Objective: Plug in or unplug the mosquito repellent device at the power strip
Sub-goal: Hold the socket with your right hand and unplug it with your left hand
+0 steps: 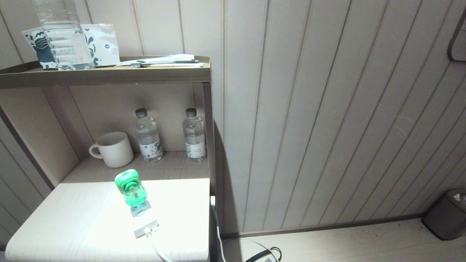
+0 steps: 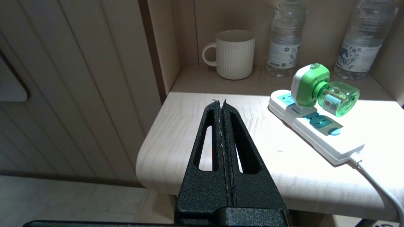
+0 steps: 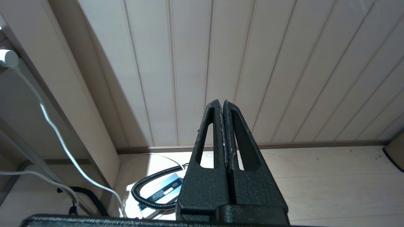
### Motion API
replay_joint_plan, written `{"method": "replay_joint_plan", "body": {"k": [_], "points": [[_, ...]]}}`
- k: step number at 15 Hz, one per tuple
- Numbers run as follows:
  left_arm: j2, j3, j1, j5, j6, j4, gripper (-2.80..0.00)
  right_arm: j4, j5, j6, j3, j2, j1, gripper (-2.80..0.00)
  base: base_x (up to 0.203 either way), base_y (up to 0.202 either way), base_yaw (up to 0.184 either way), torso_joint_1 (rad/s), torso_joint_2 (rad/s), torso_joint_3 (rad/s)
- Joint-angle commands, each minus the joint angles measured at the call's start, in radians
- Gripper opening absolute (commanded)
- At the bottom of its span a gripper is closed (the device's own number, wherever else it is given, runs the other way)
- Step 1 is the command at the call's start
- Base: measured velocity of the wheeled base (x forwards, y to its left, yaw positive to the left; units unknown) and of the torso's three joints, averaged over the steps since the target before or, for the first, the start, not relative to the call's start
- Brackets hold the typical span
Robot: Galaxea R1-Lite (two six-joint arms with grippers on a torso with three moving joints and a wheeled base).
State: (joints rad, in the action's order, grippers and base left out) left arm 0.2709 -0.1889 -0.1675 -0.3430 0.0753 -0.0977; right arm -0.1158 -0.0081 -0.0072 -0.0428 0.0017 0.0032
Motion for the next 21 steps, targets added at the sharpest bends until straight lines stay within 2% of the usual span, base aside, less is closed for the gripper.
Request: {"method": "replay_joint_plan", "body": {"k": [1,4,7,10,11,12,13,14,17,19,21], "points": [[0.007,0.011,0.031,0.025,0.003,-0.004,-2.80,-0.001,0.000,0.000,0.000,0.001,0.000,-2.80,0.000,0.000,0.000,0.000,0.00,0.000],[0.006,0.039,0.018,0.039,0.003,-0.009,-2.80,-0.001,0.000,-0.002,0.000,0.001,0.000,-2.80,0.000,0.000,0.000,0.000,0.00,0.000],[0.004,0.054,0.068,0.060,0.001,-0.011,-2.80,-0.001,0.000,0.000,0.000,0.001,0.000,-2.80,0.000,0.000,0.000,0.000,0.00,0.000],[0.006,0.084,0.038,0.069,0.001,-0.012,-2.80,-0.001,-0.001,0.000,0.000,0.001,-0.002,-2.80,0.000,0.000,0.000,0.000,0.00,0.000],[0.005,0.090,0.068,0.071,0.002,-0.012,-2.80,-0.001,0.000,0.000,0.000,0.001,0.000,-2.80,0.000,0.000,0.000,0.000,0.00,0.000],[-0.005,0.093,0.110,0.090,0.007,-0.008,-2.80,-0.001,0.000,0.000,0.000,0.001,-0.001,-2.80,0.000,0.000,0.000,0.000,0.00,0.000],[-0.045,0.096,0.157,0.139,0.019,-0.004,-2.80,-0.001,0.000,-0.002,0.000,0.001,0.000,-2.80,0.000,0.000,0.000,0.000,0.00,0.000],[-0.096,0.109,0.174,0.178,0.031,0.004,-2.80,-0.001,0.000,0.000,0.000,0.001,0.000,-2.80,0.000,0.000,0.000,0.000,0.00,0.000],[-0.257,0.161,0.170,0.216,0.047,0.039,-2.80,-0.001,0.000,-0.002,0.000,0.001,0.000,-2.80,0.000,0.000,0.000,0.000,0.00,0.000],[-0.271,0.183,0.169,0.274,0.045,0.029,-2.80,-0.001,0.000,-0.002,0.000,0.001,-0.001,-2.80,0.000,0.000,0.000,0.000,0.00,0.000],[-0.271,0.189,0.169,0.330,0.005,-0.010,-2.80,-0.001,0.000,-0.002,0.000,0.001,-0.002,-2.80,0.000,0.000,0.000,0.000,0.00,0.000]]}}
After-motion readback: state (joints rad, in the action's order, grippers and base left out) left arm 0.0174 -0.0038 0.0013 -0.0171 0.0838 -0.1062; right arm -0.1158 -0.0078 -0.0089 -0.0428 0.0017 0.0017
